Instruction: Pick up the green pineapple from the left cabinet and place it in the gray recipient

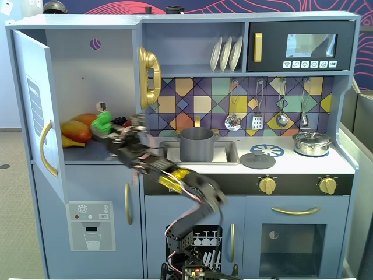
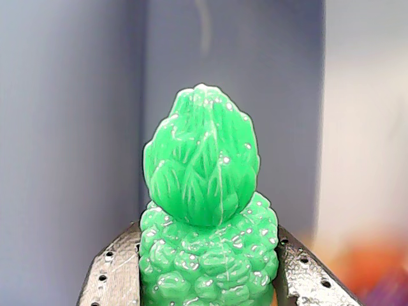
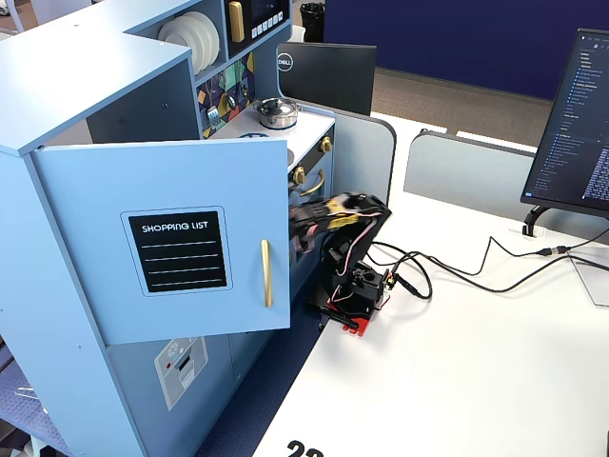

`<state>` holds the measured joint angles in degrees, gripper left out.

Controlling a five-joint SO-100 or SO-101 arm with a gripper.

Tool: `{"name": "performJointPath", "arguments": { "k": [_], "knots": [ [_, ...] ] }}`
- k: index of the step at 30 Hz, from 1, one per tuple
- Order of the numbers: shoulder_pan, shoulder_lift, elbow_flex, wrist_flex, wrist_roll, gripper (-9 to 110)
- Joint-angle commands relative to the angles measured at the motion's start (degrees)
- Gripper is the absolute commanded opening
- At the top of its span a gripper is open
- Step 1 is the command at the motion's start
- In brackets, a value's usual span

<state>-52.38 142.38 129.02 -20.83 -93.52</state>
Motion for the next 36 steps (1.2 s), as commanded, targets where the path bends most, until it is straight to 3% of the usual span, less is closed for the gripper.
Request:
{"name": "performJointPath", "arguments": {
  "k": [1,7,14,23,33,36],
  "knots": [
    [5.0,19.4,5.3,2.5,1.4,0],
    [25.1,25.0,4.7,5.5,7.4,0],
    [42.2,15.6,-2.7,16.1,7.3,0],
    [51.2,-3.5,-13.5,24.2,3.1,0],
    [55.8,-22.1,-24.9,24.3,-1.7,1],
    [55.8,-23.4,-25.4,24.4,1.1,16]
  ]
}}
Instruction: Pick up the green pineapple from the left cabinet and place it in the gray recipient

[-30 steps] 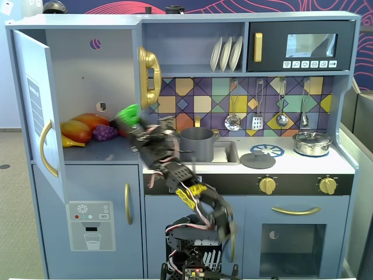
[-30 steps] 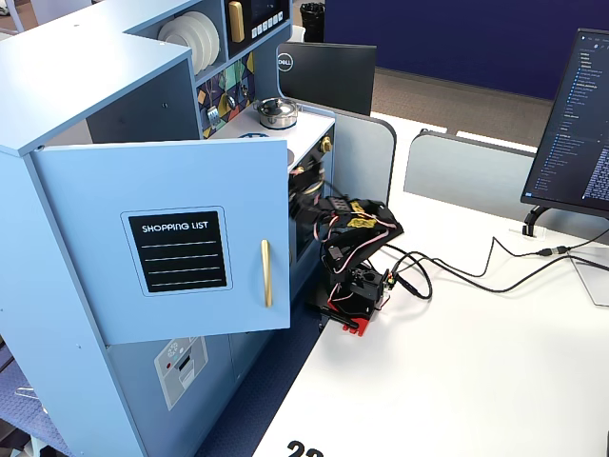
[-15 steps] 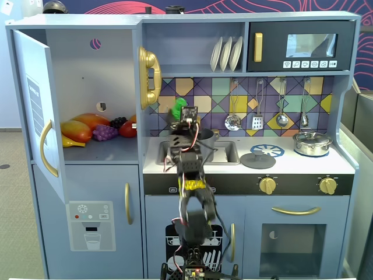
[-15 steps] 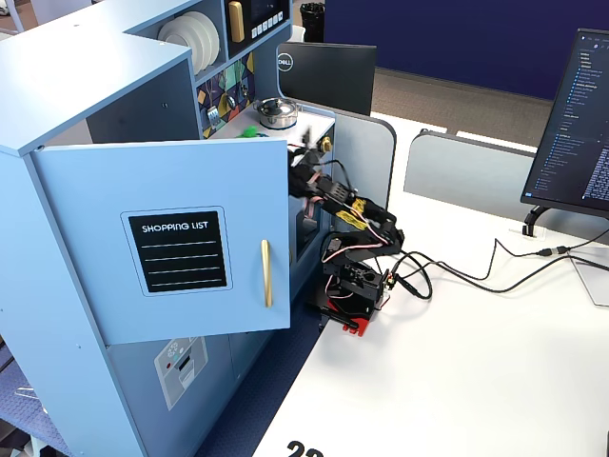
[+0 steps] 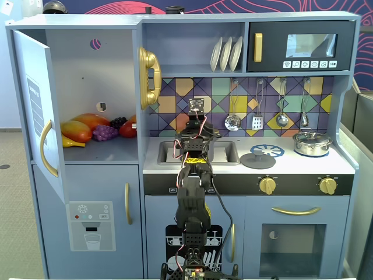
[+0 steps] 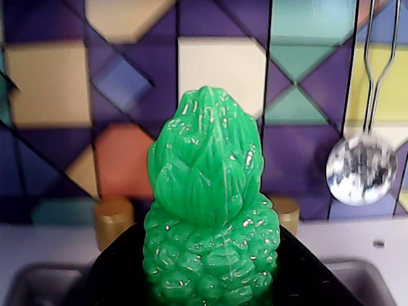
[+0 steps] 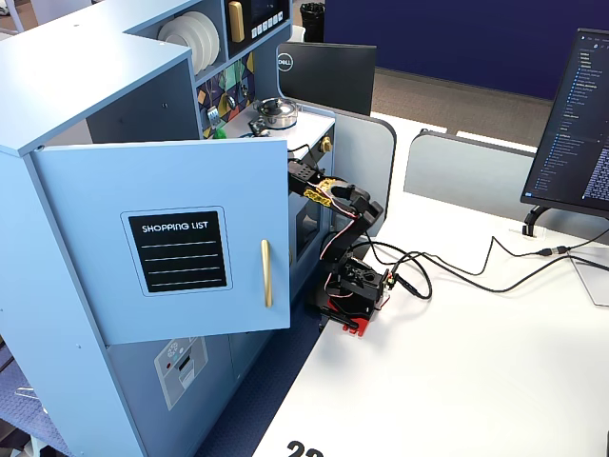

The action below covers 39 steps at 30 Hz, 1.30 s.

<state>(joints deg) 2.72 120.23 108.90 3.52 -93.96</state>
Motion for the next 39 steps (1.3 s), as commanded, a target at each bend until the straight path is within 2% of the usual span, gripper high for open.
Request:
{"name": "performJointPath", "arguments": {
  "k": [1,4,9,13,21,24,29,35,39],
  "knots": [
    [0.5,-1.2,-5.5,0.5,3.4,23],
    [-0.3,-0.4,-5.9,1.9,4.0,29],
    [-0.7,5.4,-5.5,6.0,2.5,27],
    [-1.6,17.2,-1.1,13.7,0.7,24],
    [1.1,47.5,11.5,56.2,2.4,17],
    [2.4,52.8,21.4,66.2,6.8,11],
    [3.8,54.4,44.2,63.2,6.0,0],
    [1.9,49.0,63.1,49.8,4.1,0],
    [-2.2,48.9,63.0,57.1,6.1,0]
  ]
}}
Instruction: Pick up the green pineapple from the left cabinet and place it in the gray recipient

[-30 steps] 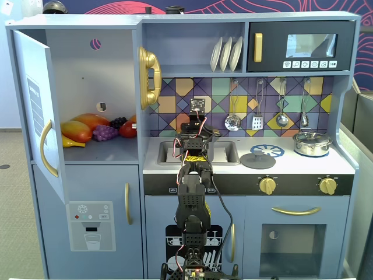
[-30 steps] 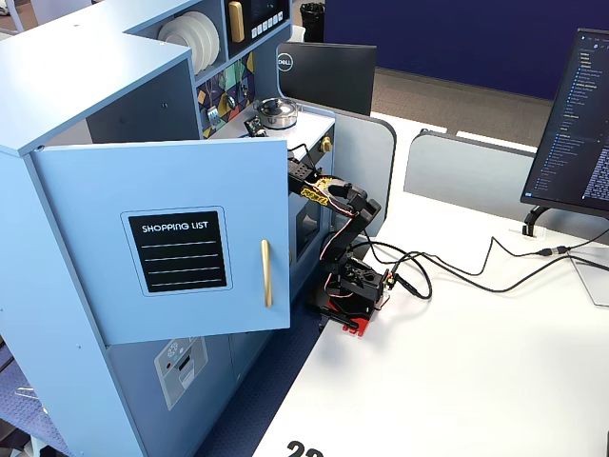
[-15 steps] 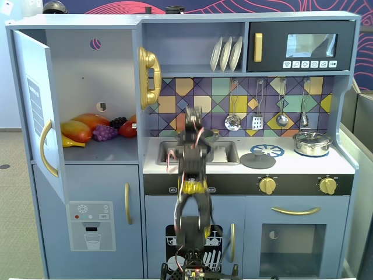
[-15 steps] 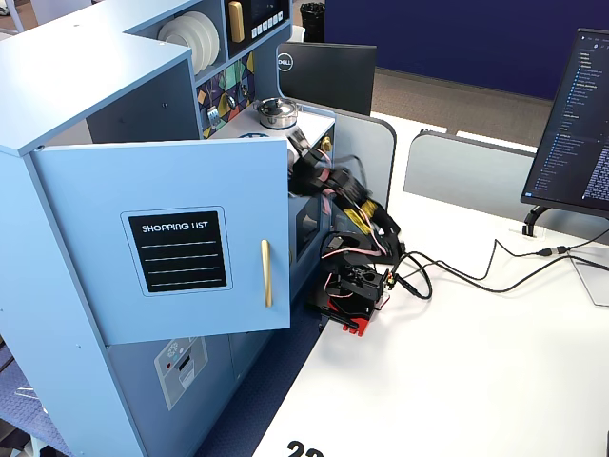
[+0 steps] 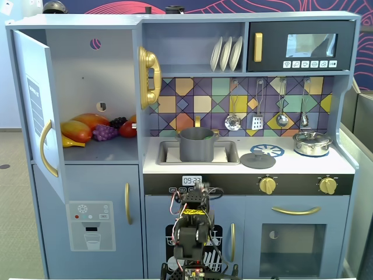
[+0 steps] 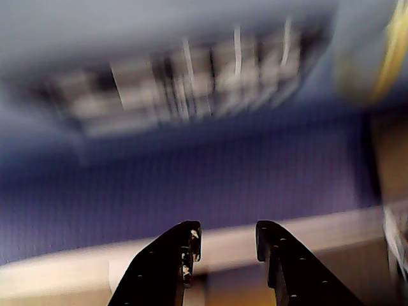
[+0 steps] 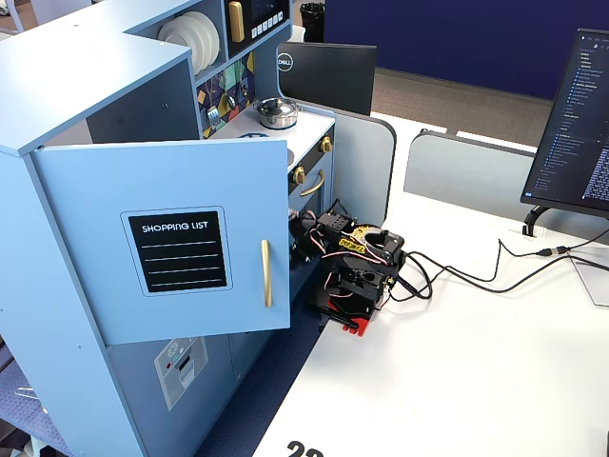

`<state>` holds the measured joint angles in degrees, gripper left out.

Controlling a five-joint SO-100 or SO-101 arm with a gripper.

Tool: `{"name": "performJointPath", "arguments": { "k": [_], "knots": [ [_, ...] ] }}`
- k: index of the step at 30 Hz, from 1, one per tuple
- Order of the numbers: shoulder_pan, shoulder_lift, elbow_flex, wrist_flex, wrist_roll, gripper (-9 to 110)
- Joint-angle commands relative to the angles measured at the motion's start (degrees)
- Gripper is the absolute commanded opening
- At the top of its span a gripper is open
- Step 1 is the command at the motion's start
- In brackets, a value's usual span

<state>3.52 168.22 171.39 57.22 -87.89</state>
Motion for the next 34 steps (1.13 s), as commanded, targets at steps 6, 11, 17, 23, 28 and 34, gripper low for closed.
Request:
{"name": "performJointPath", "arguments": {
  "k": [6,11,17,23,28,34],
  "knots": [
    [-3.3,13.9,0.6,27.2,-7.8,2],
    [-1.1,13.9,0.6,30.5,1.1,5],
    [-1.6,13.9,0.6,30.4,1.3,5],
    [-1.6,13.9,0.6,30.4,1.3,5],
    [-1.6,13.9,0.6,30.4,1.3,5],
    [-1.6,13.9,0.6,30.4,1.3,6]
  ]
}}
